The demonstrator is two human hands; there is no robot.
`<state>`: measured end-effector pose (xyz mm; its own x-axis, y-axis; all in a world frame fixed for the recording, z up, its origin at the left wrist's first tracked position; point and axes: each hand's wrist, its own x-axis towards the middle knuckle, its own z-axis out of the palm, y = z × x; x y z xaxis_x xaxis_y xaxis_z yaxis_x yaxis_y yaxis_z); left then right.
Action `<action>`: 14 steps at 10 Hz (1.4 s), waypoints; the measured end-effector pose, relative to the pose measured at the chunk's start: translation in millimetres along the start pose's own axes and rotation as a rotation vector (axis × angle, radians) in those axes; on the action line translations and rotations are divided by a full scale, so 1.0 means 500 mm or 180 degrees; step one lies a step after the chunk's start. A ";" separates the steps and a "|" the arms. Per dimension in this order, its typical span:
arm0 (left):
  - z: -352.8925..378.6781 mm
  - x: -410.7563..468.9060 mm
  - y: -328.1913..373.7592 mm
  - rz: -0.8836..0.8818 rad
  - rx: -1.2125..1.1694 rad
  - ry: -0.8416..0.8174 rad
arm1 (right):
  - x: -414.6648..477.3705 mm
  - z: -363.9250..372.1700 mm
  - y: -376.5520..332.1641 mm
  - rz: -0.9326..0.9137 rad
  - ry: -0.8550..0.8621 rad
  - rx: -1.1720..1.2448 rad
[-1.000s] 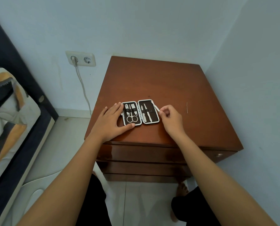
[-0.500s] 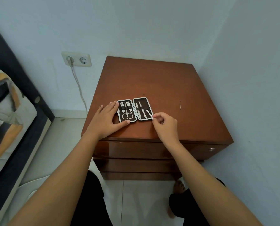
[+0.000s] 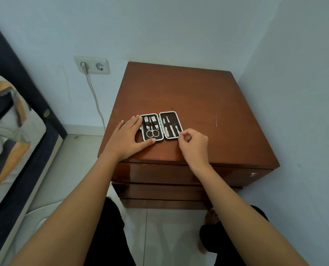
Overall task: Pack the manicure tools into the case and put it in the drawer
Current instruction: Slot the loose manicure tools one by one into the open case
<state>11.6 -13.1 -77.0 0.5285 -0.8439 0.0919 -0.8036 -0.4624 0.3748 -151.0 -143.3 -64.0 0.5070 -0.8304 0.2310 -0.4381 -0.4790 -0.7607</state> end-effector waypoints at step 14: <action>0.000 0.001 -0.002 -0.0026 -0.0081 0.0021 | 0.174 -0.112 0.123 0.0738 0.0090 -0.0938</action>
<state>12.8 -12.8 -77.5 0.5369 -0.8383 0.0949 -0.7921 -0.4622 0.3988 -175.2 -261.0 -56.6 0.3502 -0.9320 0.0929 -0.7358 -0.3351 -0.5885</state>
